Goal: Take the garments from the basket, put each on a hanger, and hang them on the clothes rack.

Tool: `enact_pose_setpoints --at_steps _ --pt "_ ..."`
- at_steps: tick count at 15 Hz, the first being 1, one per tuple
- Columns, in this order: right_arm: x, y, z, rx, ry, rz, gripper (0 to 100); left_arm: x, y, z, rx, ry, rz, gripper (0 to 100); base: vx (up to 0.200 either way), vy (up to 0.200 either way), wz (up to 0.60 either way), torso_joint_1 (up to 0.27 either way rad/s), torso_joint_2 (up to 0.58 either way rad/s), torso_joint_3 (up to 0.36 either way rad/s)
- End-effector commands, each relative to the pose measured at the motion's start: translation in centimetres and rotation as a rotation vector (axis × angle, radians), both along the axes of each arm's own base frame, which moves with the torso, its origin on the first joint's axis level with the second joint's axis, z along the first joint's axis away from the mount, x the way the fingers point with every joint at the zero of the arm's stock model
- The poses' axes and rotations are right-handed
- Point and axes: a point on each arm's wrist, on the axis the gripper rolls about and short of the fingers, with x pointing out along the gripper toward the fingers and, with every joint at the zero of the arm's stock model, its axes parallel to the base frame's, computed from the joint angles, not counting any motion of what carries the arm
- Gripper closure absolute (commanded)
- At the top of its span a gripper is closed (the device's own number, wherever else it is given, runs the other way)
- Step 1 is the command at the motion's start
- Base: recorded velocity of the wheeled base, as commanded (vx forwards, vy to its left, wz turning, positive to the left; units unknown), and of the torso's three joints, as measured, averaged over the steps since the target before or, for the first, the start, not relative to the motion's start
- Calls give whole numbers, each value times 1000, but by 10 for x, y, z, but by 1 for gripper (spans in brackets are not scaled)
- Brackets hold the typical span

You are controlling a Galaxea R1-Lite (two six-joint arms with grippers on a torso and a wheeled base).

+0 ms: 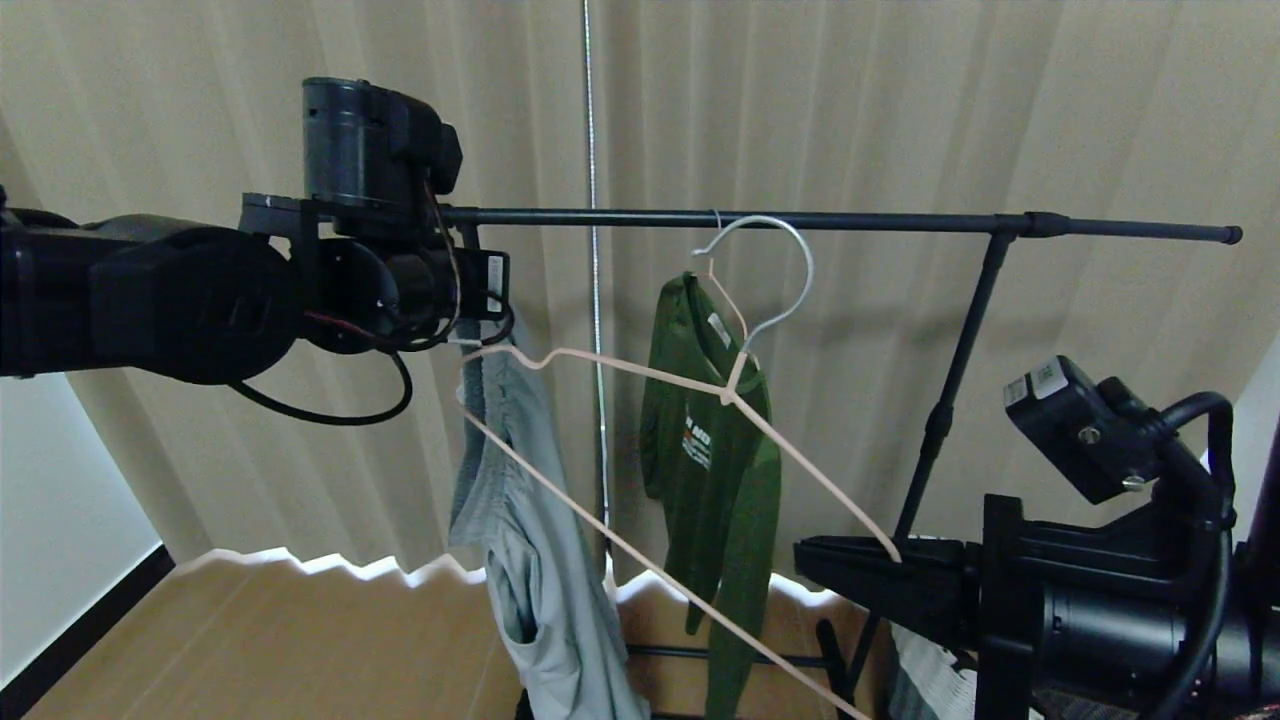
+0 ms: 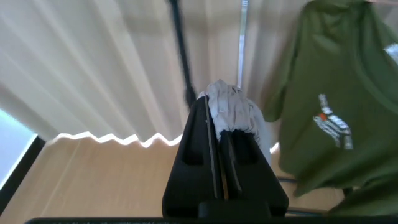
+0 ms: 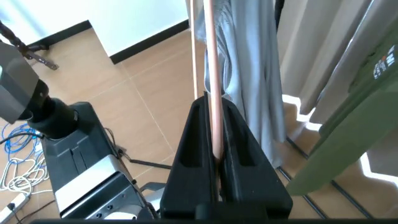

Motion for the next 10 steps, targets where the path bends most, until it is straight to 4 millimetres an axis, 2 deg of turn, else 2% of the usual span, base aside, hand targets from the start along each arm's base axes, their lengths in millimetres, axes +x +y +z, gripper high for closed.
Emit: enact_pose_setpoints --at_steps 1,6,10 --pt "10 11 -6 -28 23 -6 100 -1 -8 -2 11 8 -18 100 0 0 0 0 0 0" --pt "29 26 -8 -73 8 -123 100 -9 -2 5 88 23 10 100 0 0 0 0 0 0" --pt "50 36 -9 -96 -14 -237 100 -23 3 5 142 103 0 100 0 0 0 0 0 0"
